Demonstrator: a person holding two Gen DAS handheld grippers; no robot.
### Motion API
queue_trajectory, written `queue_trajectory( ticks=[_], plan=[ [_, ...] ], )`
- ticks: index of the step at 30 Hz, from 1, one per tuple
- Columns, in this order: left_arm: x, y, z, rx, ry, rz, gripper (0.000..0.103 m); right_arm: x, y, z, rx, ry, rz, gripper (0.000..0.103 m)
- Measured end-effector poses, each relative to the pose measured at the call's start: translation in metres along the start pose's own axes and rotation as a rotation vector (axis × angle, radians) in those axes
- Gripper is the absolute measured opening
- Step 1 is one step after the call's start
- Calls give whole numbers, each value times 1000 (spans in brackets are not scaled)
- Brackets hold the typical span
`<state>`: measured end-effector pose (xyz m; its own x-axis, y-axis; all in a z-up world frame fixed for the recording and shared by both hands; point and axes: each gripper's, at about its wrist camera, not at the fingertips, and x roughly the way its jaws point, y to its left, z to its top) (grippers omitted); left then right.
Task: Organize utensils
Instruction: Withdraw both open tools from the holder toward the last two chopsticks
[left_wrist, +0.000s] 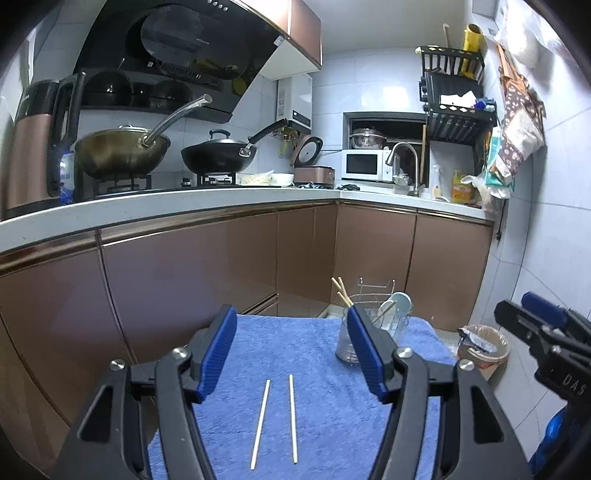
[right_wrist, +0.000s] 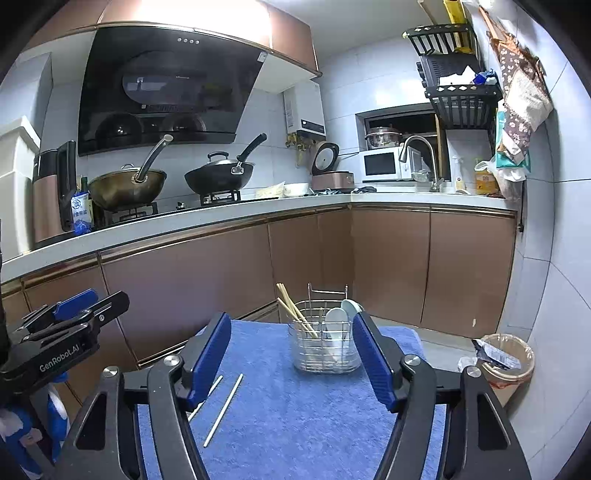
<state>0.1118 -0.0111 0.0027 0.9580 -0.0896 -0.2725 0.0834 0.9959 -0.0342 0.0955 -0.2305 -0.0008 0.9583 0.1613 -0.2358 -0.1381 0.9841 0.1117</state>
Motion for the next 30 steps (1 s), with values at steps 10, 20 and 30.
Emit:
queue_trajectory(
  ticks=[10,20,30],
  plan=[
    [-8,4,-3,15,-21,44,61,-9,-10,-8,24,4,-53,76],
    [-2,9,-10,19,-13,67,61,0,-8,-14,16,32,-52,76],
    [12,23,-18,6,10,116,61,18,-7,-20,12,75,-41,76]
  ],
)
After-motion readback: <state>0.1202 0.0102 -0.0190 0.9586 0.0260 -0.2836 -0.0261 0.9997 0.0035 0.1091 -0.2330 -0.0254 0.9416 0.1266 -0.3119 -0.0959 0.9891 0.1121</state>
